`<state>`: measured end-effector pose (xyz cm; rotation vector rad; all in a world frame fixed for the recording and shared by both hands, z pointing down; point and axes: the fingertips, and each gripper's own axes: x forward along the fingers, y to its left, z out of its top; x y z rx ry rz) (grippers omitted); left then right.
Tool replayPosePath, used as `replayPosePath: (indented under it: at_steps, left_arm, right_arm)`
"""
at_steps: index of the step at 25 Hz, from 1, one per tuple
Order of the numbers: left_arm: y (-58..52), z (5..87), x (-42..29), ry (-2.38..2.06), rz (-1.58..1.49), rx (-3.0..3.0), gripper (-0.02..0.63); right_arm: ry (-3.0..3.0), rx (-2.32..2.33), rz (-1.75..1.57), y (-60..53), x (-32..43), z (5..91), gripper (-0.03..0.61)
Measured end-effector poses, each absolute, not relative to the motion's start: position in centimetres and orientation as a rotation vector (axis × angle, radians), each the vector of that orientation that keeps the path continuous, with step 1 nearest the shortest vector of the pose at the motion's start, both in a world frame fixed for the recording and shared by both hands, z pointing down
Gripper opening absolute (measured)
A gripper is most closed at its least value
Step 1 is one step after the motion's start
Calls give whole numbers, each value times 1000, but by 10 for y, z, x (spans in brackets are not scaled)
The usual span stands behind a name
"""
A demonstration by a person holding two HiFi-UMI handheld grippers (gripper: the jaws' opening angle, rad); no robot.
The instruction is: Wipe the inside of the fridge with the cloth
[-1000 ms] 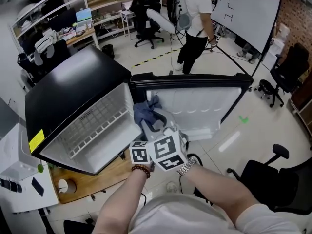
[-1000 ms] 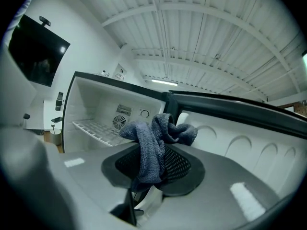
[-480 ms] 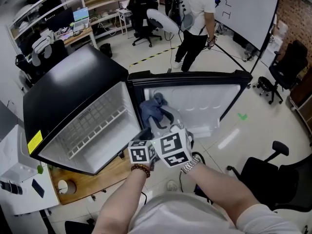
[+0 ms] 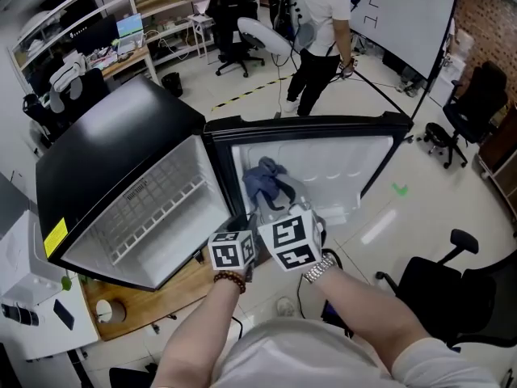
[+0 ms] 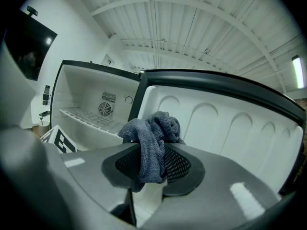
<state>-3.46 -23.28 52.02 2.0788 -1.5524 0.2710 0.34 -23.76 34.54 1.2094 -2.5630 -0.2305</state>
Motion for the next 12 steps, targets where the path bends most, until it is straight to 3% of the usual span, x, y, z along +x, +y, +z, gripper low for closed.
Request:
replayPosePath:
  at_steps: [12]
  left_arm:
    - [-233,521,-36,-1564,274,2071,103]
  right_arm:
    - [-2491,1349,-186,-254,68,351,114]
